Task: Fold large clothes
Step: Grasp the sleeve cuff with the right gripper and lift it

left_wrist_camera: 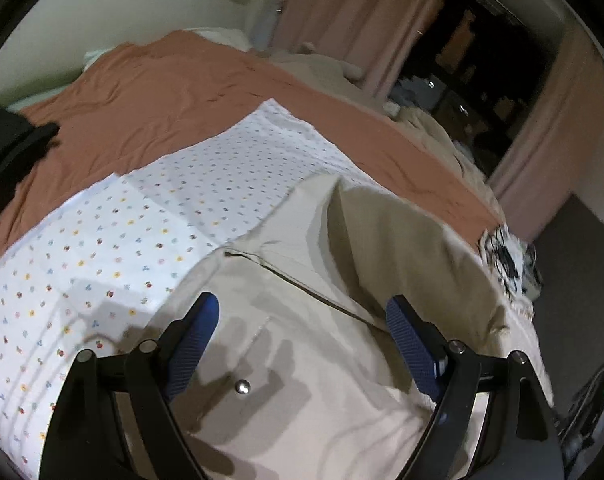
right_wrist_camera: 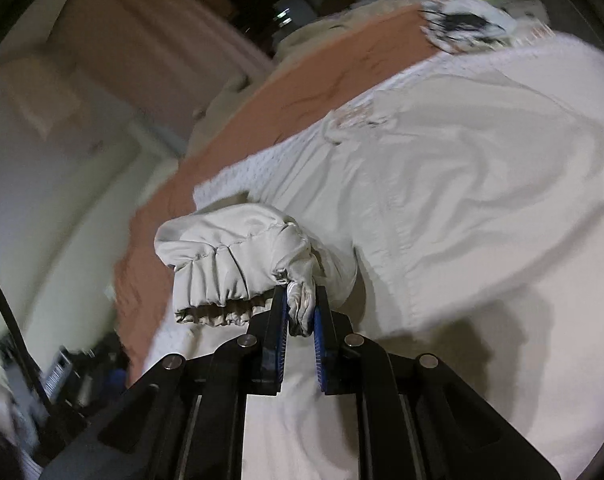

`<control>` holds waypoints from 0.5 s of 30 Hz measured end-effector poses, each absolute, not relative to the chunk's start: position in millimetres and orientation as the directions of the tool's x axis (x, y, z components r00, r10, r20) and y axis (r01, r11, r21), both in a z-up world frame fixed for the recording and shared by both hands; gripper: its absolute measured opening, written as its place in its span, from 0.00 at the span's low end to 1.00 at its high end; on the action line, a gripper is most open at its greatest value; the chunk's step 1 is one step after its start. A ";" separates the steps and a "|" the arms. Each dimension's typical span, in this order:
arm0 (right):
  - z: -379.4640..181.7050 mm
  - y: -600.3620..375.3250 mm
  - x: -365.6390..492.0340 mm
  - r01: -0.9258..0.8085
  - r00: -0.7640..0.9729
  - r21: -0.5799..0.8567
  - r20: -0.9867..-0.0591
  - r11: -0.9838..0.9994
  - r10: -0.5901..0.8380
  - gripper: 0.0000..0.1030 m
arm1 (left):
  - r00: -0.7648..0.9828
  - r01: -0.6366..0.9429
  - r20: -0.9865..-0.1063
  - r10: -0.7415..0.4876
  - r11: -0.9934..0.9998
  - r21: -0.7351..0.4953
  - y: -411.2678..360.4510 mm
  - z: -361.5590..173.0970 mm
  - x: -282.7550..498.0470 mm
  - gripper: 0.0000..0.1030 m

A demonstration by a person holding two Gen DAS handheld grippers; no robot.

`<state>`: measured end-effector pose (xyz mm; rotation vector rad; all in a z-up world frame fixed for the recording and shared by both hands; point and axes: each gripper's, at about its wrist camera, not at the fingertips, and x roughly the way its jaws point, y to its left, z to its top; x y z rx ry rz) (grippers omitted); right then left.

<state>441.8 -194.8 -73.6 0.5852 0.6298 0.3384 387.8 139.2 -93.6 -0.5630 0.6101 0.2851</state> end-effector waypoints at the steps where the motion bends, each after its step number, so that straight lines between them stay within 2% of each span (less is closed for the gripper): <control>1: -75.7 -211.4 438.3 -0.101 0.772 0.633 -0.437 0.767 0.462 0.08 | 0.786 -0.401 -0.613 0.082 0.822 -0.403 135.0 -91.6 388.2 0.85; 10: -125.7 -310.2 405.5 0.067 0.847 0.848 -0.326 0.525 0.419 0.08 | 0.765 -0.372 -0.643 0.040 0.842 -0.391 104.9 -88.7 386.5 0.85; 15: -151.8 -327.6 403.3 0.161 0.852 0.877 -0.355 0.454 0.385 0.08 | 0.756 -0.363 -0.654 0.030 0.851 -0.380 89.8 -90.4 392.0 0.85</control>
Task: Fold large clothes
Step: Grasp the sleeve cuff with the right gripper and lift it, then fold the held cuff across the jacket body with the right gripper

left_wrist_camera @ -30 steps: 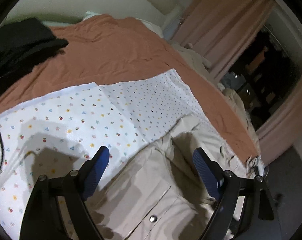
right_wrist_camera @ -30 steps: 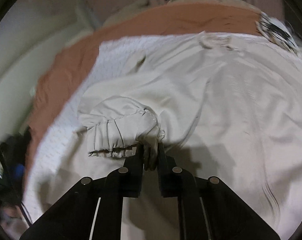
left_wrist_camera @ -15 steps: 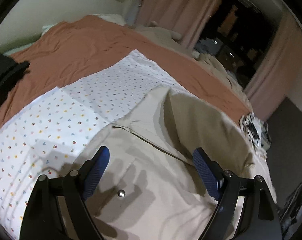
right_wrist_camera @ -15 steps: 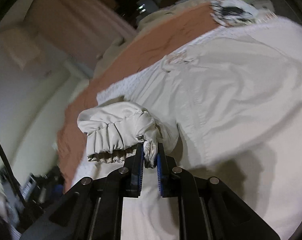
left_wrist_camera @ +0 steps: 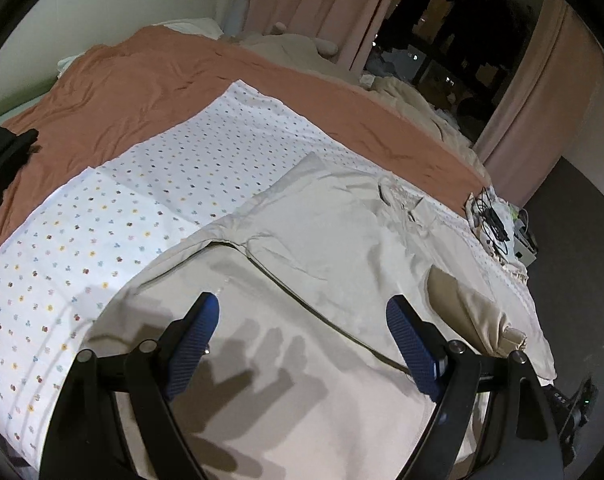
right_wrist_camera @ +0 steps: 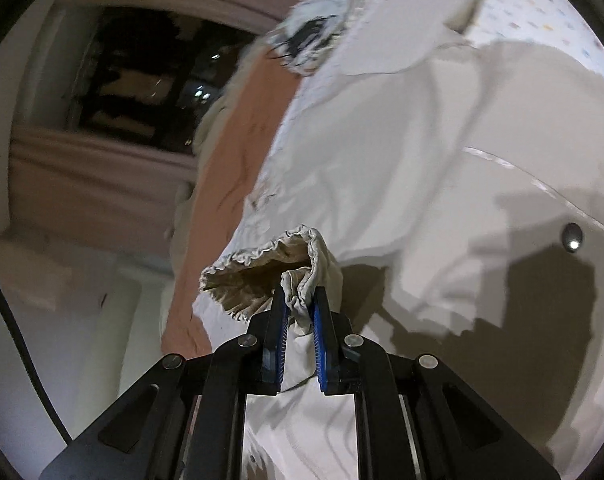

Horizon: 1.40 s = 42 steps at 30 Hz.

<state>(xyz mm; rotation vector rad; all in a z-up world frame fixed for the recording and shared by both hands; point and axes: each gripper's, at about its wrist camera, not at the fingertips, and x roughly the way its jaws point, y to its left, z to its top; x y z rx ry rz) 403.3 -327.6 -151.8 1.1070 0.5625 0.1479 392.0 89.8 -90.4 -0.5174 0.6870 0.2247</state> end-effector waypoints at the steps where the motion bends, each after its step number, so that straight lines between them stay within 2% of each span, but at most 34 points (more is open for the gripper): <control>1: -156.3 -329.3 403.7 0.175 0.848 0.878 -0.364 0.445 0.385 0.11 | 0.755 -0.361 -0.656 0.027 0.852 -0.380 87.9 -90.6 393.3 0.85; 5: -161.6 -325.7 414.4 0.281 0.808 0.857 -0.454 0.433 0.375 0.16 | 0.751 -0.351 -0.660 0.023 0.861 -0.369 76.9 -92.5 399.4 0.85; 6: -155.8 -323.1 416.6 0.297 0.800 0.848 -0.472 0.438 0.370 0.28 | 0.750 -0.348 -0.661 0.021 0.863 -0.367 75.1 -93.4 400.5 0.85; 7: -150.2 -324.2 416.1 0.313 0.795 0.838 -0.489 0.447 0.358 0.49 | 0.748 -0.346 -0.663 0.019 0.864 -0.365 73.0 -95.0 401.9 0.85; 8: -146.1 -325.5 415.5 0.316 0.801 0.833 -0.491 0.455 0.342 0.60 | 0.746 -0.345 -0.666 0.016 0.864 -0.366 72.0 -96.6 403.4 0.85; 9: -140.0 -326.1 412.7 0.310 0.807 0.834 -0.485 0.456 0.338 0.76 | 0.745 -0.345 -0.667 0.012 0.863 -0.370 71.0 -98.5 404.6 0.85; 10: -134.4 -327.5 412.0 0.311 0.809 0.831 -0.486 0.461 0.331 0.78 | 0.744 -0.345 -0.668 0.008 0.861 -0.373 70.4 -99.7 405.9 0.85; 17: -92.1 -315.4 384.3 0.278 0.822 0.806 -0.481 0.522 0.306 0.78 | 0.747 -0.348 -0.664 -0.030 0.834 -0.429 67.6 -111.5 403.8 0.85; 24: -92.4 -305.1 365.4 0.225 0.785 0.778 -0.502 0.587 0.364 0.78 | 0.770 -0.353 -0.637 -0.038 0.807 -0.474 77.7 -113.9 392.3 0.85; 29: -70.9 -328.3 364.7 0.123 0.791 0.685 -0.504 0.718 0.346 0.78 | 0.800 -0.361 -0.598 -0.037 0.768 -0.530 95.5 -121.1 390.7 0.85; 37: -59.6 -304.0 407.5 -0.007 0.715 0.463 -0.617 0.886 0.328 0.78 | 0.818 -0.353 -0.574 -0.023 0.768 -0.534 126.5 -143.3 402.6 0.85; 40: -64.5 -302.6 429.8 0.038 0.679 0.395 -0.684 0.918 0.266 0.78 | 0.816 -0.359 -0.576 -0.047 0.739 -0.570 139.6 -146.8 404.4 0.85; 42: -73.6 -313.0 439.6 0.084 0.661 0.413 -0.704 0.907 0.259 0.78 | 0.816 -0.360 -0.576 -0.052 0.733 -0.577 144.5 -146.6 405.2 0.85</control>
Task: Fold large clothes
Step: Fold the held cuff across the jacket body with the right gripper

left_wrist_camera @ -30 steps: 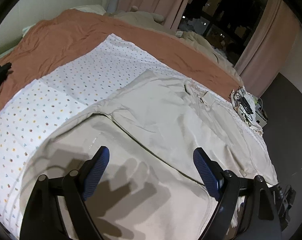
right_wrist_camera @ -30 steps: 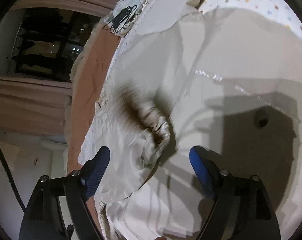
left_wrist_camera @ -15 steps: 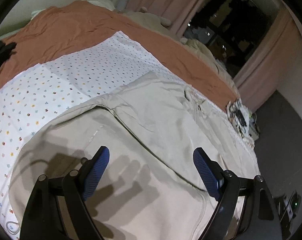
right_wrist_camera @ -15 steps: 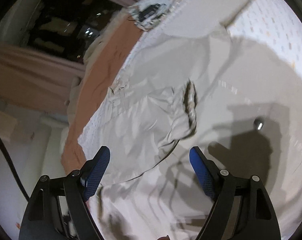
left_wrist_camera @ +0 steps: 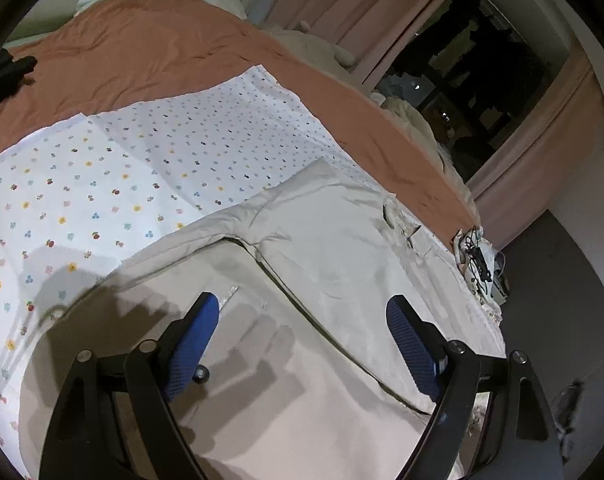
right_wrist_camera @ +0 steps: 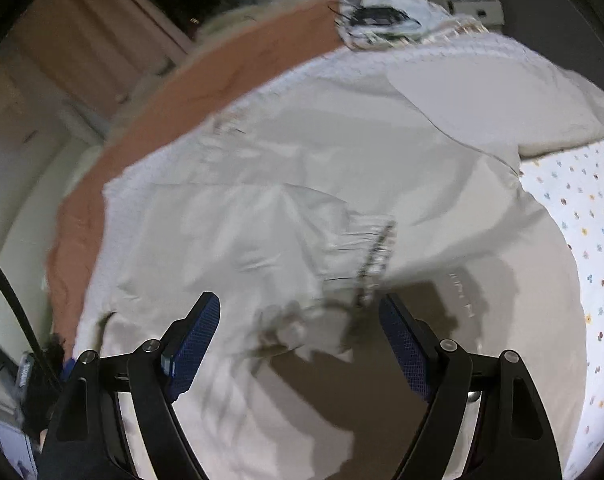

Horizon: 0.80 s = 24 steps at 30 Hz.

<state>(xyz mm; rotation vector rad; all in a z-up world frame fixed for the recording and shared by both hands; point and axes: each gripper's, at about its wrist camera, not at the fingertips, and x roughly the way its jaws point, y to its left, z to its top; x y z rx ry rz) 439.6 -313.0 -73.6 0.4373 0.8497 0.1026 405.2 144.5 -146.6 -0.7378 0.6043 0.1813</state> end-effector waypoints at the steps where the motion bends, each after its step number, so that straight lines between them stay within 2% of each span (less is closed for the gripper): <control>1: -79.4 -320.4 444.0 0.113 0.652 0.438 -0.710 0.892 0.265 0.78 | 0.813 -0.364 -0.580 -0.051 0.734 -0.574 146.4 -146.1 406.3 0.85; 6: -101.7 -312.4 472.9 0.129 0.566 0.504 -0.744 0.854 0.354 0.77 | 0.812 -0.361 -0.581 -0.051 0.738 -0.570 151.4 -144.2 405.9 0.85; 8: -106.2 -303.6 486.3 0.128 0.542 0.459 -0.775 0.879 0.325 0.61 | 0.812 -0.365 -0.581 -0.046 0.738 -0.568 154.2 -144.0 404.7 0.85; 9: -108.0 -303.2 492.5 0.135 0.535 0.439 -0.787 0.888 0.307 0.41 | 0.813 -0.370 -0.581 -0.042 0.734 -0.570 156.5 -144.5 403.5 0.85; 10: -109.6 -302.5 500.2 0.145 0.530 0.420 -0.798 0.896 0.288 0.29 | 0.812 -0.379 -0.583 -0.036 0.727 -0.573 159.6 -145.6 402.2 0.85; 15: -95.7 -298.0 526.9 0.097 0.565 0.381 -0.782 0.920 0.264 0.13 | 0.802 -0.420 -0.597 -0.014 0.699 -0.580 171.5 -152.4 399.2 0.85; 18: -81.9 -291.7 544.2 0.076 0.587 0.356 -0.771 0.931 0.246 0.09 | 0.794 -0.438 -0.609 0.001 0.695 -0.570 177.9 -154.7 400.3 0.85; 24: -75.3 -268.9 578.0 0.030 0.591 0.289 -0.777 0.957 0.216 0.08 | 0.764 -0.436 -0.645 0.004 0.740 -0.512 195.9 -152.4 417.2 0.85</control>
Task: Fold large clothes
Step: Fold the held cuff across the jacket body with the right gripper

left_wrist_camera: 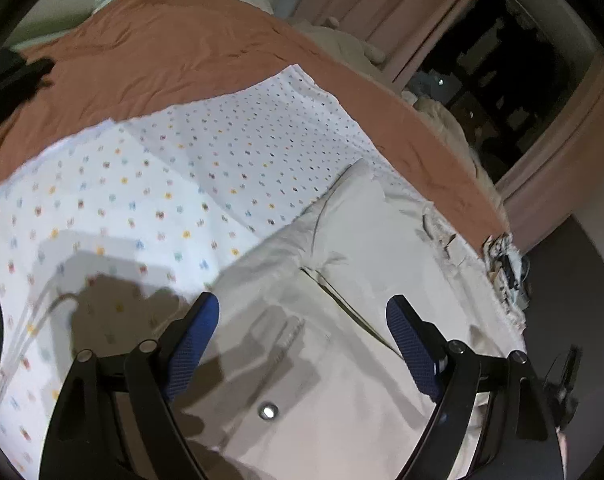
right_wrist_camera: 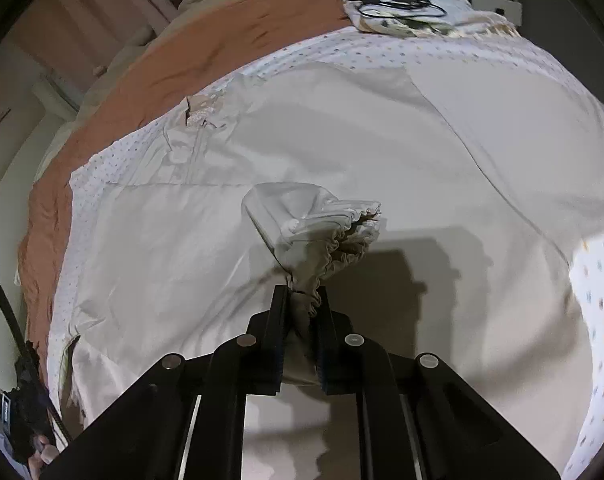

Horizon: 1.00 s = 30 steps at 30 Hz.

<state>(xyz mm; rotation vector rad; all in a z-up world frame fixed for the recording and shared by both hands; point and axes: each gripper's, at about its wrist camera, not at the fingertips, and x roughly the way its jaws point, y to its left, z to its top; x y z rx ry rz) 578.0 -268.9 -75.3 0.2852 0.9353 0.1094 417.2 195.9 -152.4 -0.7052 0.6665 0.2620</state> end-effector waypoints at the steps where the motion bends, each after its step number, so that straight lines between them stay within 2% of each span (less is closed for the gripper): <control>1: -76.0 -266.2 582.5 0.023 0.590 0.280 -0.779 0.960 0.213 0.08 | 0.761 -0.431 -0.649 0.012 0.757 -0.491 198.1 -149.7 422.0 0.85; 8: -88.7 -245.4 621.6 -0.006 0.570 0.268 -0.791 0.963 0.223 0.08 | 0.637 -0.351 -0.770 0.030 0.901 -0.255 202.5 -156.3 481.4 0.85; 12: -91.0 -238.7 640.7 -0.026 0.562 0.265 -0.793 0.964 0.234 0.08 | 0.574 -0.291 -0.811 0.110 0.954 -0.076 200.4 -166.2 513.8 0.85; 19: -90.8 -216.0 667.6 -0.061 0.569 0.246 -0.788 0.967 0.237 0.08 | 0.437 -0.322 -0.874 0.210 0.944 0.066 228.0 -202.7 548.6 0.85; 24: -96.2 -202.3 690.2 -0.092 0.570 0.249 -0.780 0.964 0.256 0.09 | 0.391 -0.364 -0.885 0.253 0.925 0.104 248.5 -214.7 558.9 0.85; 26: -98.9 -204.9 697.8 -0.057 0.562 0.246 -0.793 0.968 0.235 0.12 | 0.388 -0.378 -0.889 0.245 0.921 0.089 253.4 -215.3 557.8 0.85; 29: -91.0 -221.2 693.2 -0.013 0.588 0.279 -0.774 0.960 0.233 0.26 | 0.407 -0.372 -0.879 0.246 0.924 0.086 251.7 -210.5 552.3 0.85; 30: -86.1 -224.8 688.8 -0.005 0.601 0.283 -0.766 0.959 0.229 0.43 | 0.422 -0.358 -0.871 0.251 0.929 0.094 249.8 -206.9 548.7 0.85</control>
